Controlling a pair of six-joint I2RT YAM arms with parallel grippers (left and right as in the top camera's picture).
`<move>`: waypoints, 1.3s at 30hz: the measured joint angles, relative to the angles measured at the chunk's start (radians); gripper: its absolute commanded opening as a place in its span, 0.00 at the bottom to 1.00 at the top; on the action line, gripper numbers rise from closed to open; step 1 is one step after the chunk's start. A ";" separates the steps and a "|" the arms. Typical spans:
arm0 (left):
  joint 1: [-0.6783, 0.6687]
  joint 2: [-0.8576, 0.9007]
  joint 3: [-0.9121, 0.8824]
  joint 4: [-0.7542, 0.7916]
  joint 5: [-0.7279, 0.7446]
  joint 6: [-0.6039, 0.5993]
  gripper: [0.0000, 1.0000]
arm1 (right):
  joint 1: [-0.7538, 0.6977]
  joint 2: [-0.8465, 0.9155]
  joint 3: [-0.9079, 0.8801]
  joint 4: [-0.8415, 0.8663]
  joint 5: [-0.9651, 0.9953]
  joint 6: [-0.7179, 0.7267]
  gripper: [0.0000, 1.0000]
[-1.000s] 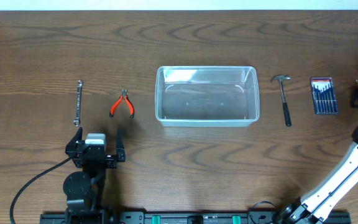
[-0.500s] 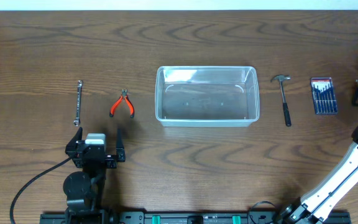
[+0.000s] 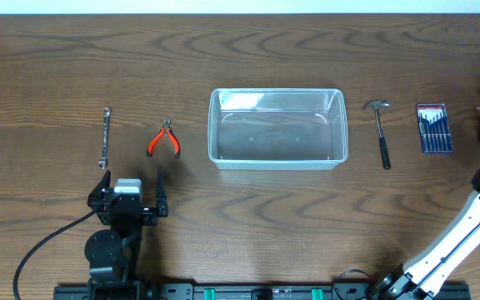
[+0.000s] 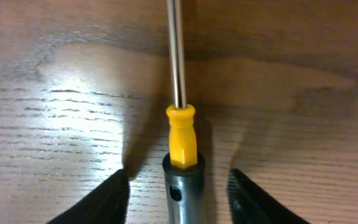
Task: Pack container
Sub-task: 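Close the right gripper on the yellow-handled screwdriver's shaft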
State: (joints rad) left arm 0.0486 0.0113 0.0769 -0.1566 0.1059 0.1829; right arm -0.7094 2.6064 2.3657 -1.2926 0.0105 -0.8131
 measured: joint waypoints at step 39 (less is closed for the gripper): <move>0.000 0.000 0.000 0.000 0.000 0.000 0.98 | 0.017 0.000 0.000 0.019 0.013 0.021 0.01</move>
State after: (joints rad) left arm 0.0486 0.0113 0.0769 -0.1566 0.1059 0.1829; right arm -0.6926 2.6064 2.3657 -1.2739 0.0231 -0.7921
